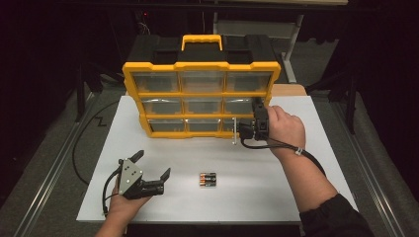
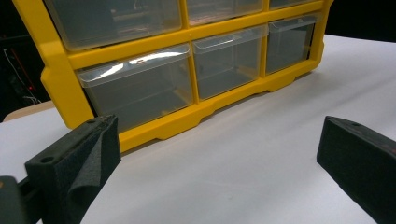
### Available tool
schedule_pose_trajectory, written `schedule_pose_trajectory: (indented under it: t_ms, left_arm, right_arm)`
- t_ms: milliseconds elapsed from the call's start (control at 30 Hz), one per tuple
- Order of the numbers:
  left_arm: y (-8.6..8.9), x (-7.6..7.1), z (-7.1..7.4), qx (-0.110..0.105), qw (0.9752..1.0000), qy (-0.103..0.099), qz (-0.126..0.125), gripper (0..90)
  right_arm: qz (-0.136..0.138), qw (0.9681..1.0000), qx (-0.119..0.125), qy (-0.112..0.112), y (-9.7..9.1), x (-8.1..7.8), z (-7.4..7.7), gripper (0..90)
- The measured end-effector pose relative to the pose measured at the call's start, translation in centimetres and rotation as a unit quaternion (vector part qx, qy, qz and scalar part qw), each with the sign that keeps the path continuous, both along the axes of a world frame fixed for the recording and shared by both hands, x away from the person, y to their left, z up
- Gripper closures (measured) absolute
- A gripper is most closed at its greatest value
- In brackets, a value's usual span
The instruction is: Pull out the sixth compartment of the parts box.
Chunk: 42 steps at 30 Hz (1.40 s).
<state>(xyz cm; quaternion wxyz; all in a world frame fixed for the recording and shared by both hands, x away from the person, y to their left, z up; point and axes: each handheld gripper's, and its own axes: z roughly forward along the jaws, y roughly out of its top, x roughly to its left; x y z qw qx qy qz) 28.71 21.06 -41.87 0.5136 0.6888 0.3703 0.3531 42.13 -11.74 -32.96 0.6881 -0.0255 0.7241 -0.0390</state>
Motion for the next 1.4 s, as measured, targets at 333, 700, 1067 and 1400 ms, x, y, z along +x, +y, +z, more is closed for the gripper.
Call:
schedule_pose_trajectory:
  t_ms: [333,700,1067,1400]
  left_arm:
    - [0.0,-0.1,0.0,-0.002,1.0,-0.001,0.0,0.6]
    - [0.1,0.0,0.0,-0.002,1.0,0.0,0.001,0.6]
    - [0.0,0.0,0.0,0.0,1.0,-0.001,0.001,0.7]
    - [0.1,0.1,0.1,-0.002,1.0,-0.001,0.004,0.7]
  right_arm:
    - [-0.009,0.9996,0.002,-0.026,0.3,0.1,-0.6,78.8]
    - [-0.008,0.9997,0.016,-0.018,0.3,0.0,-0.5,80.1]
    - [-0.005,0.9998,0.018,-0.008,0.2,-1.1,-0.2,80.0]
    - [0.0,0.9998,0.019,-0.003,0.0,-2.3,-0.1,80.0]
